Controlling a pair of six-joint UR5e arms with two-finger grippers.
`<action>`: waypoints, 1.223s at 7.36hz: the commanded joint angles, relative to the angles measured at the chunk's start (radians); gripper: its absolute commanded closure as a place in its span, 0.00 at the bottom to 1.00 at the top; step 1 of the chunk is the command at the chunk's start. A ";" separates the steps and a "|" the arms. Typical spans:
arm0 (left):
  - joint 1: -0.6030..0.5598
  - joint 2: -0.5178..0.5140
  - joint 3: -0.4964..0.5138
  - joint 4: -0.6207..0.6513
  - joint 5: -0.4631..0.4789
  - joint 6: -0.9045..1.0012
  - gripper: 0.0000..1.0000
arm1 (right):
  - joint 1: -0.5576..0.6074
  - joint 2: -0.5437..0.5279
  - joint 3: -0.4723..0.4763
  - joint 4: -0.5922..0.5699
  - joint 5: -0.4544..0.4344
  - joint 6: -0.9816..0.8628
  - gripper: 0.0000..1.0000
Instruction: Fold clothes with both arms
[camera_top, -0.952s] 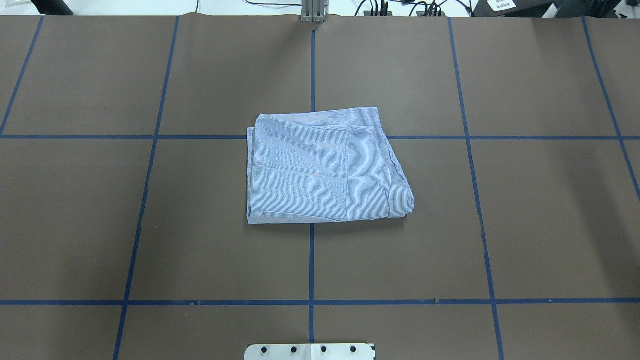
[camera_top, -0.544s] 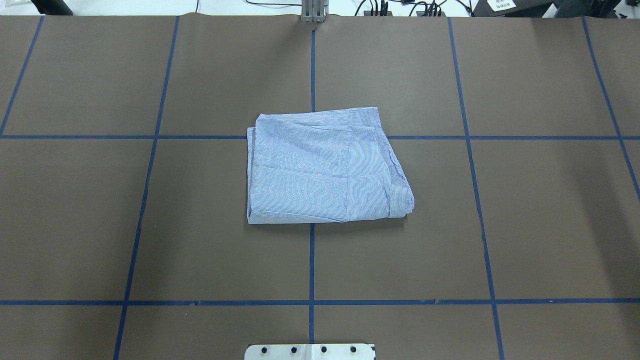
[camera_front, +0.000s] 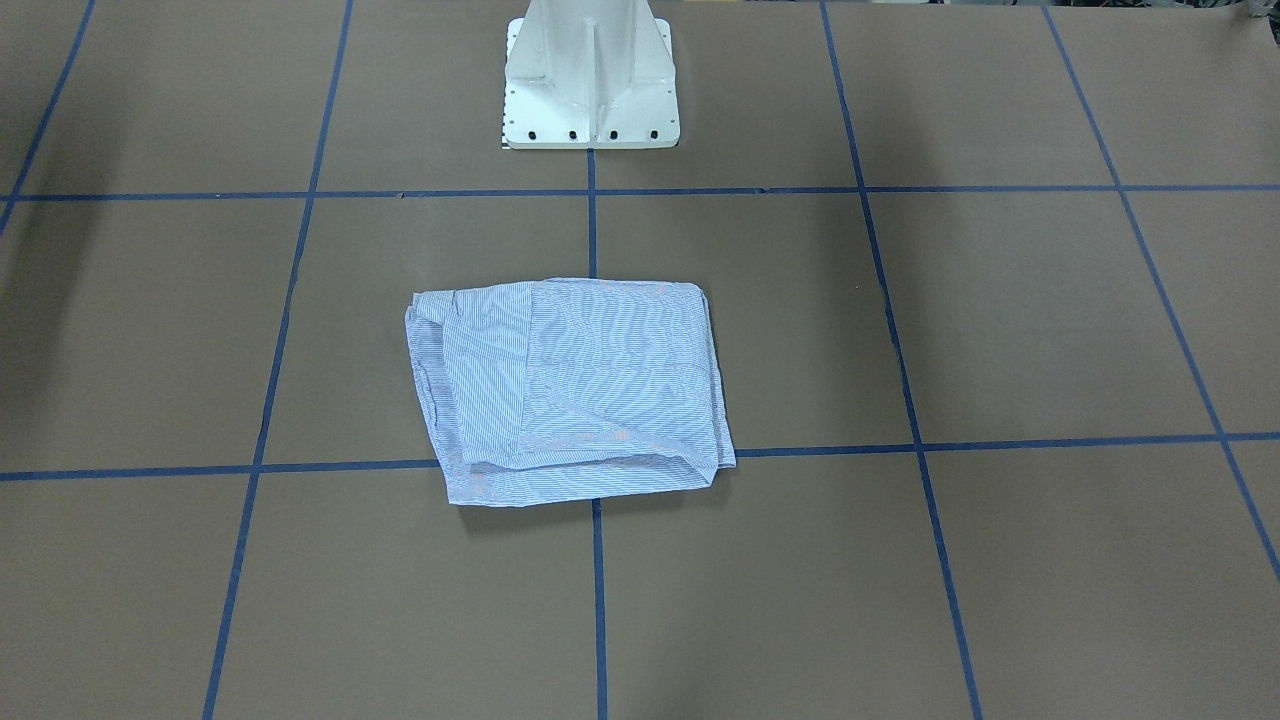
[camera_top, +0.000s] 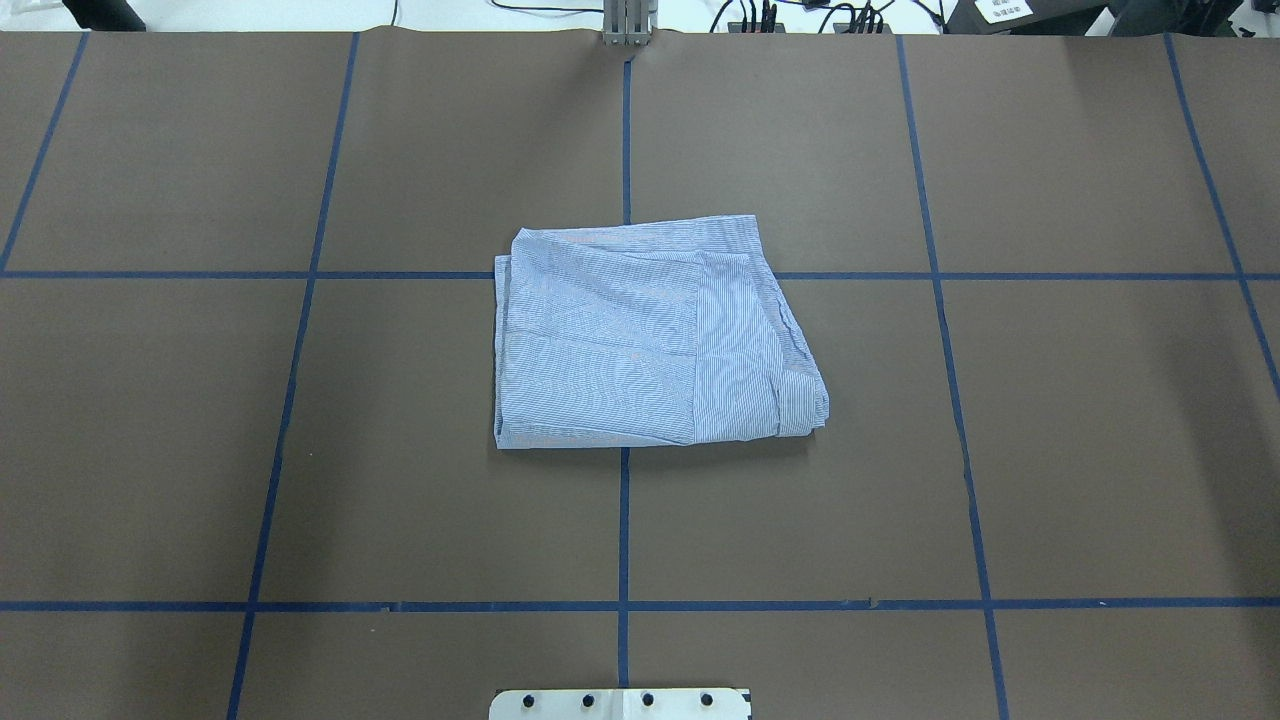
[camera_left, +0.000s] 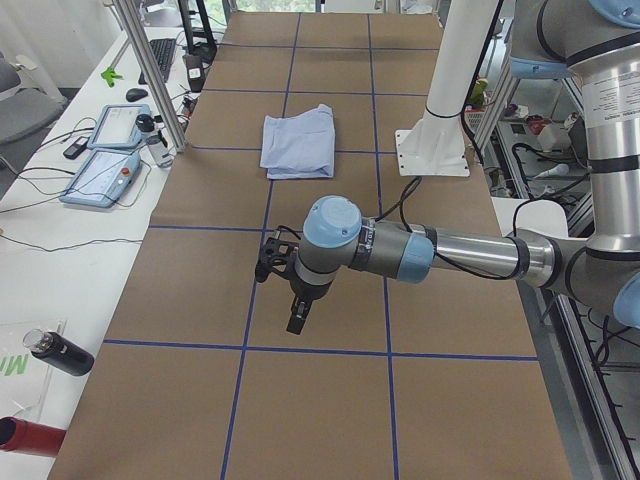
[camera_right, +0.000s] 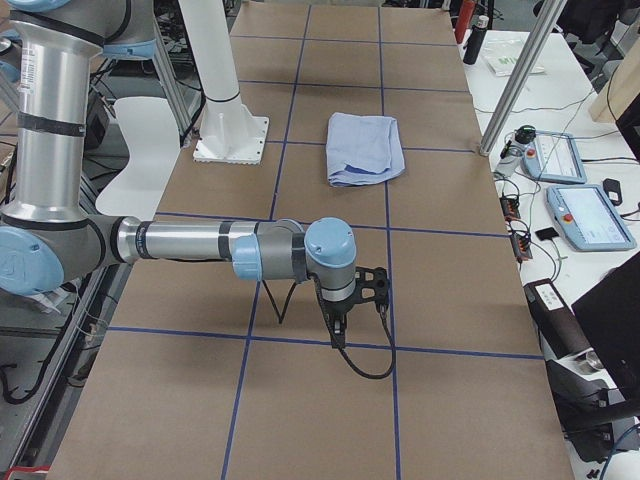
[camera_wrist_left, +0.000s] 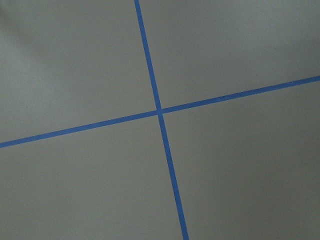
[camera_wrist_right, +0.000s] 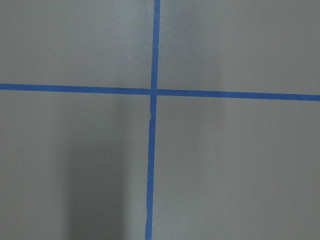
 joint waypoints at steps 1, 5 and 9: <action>0.001 0.001 0.013 0.000 0.000 0.000 0.00 | -0.012 0.000 0.012 0.012 0.008 0.018 0.00; 0.001 0.001 0.032 0.000 -0.002 0.000 0.00 | -0.022 -0.021 0.116 -0.146 0.002 -0.004 0.00; 0.002 0.001 0.119 0.005 -0.002 0.000 0.00 | -0.024 -0.026 0.115 -0.140 0.002 -0.002 0.00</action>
